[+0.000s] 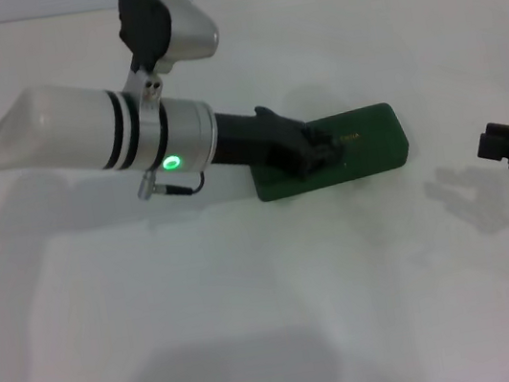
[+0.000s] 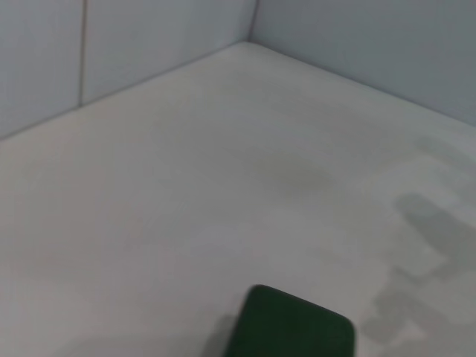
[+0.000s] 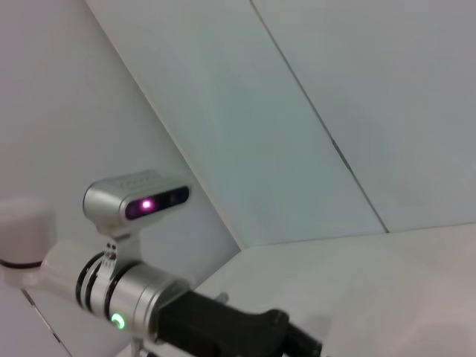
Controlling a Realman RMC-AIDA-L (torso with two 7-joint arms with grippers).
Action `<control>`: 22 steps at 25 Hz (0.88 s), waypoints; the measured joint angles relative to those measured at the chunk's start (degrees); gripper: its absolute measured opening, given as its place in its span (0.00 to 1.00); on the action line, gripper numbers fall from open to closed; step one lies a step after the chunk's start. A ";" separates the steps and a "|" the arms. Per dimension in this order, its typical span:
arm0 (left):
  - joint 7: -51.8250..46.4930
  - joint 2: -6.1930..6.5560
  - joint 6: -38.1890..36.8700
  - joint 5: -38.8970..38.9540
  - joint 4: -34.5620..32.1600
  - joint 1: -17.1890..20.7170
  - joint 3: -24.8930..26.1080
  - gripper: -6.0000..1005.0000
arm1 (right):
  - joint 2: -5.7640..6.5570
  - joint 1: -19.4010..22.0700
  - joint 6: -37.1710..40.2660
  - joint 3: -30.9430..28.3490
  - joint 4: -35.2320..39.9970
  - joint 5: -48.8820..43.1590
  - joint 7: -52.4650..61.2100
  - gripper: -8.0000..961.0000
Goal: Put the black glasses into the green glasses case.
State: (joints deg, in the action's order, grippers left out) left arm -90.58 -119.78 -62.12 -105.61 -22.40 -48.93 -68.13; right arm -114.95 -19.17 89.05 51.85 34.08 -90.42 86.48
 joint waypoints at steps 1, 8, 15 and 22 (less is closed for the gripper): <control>0.56 -0.04 -0.80 0.38 -0.28 0.61 0.01 0.25 | -0.02 0.00 0.12 0.00 0.00 0.00 0.00 0.29; 5.23 0.24 -13.97 9.51 -10.22 9.82 0.46 0.25 | -0.02 -0.07 3.53 1.14 0.16 -0.16 -2.91 0.29; 11.32 2.32 -33.55 25.83 -15.63 22.79 1.53 0.31 | -0.86 -0.27 18.03 2.81 0.04 0.85 -15.52 0.36; 22.13 4.14 -47.43 28.82 -15.17 32.33 4.85 0.53 | -1.02 -2.46 23.09 10.56 -1.05 9.98 -18.14 0.57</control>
State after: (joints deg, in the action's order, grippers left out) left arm -68.45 -115.64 -109.55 -76.79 -37.57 -16.61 -63.28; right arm -115.97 -21.63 112.14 62.41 33.03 -80.44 68.34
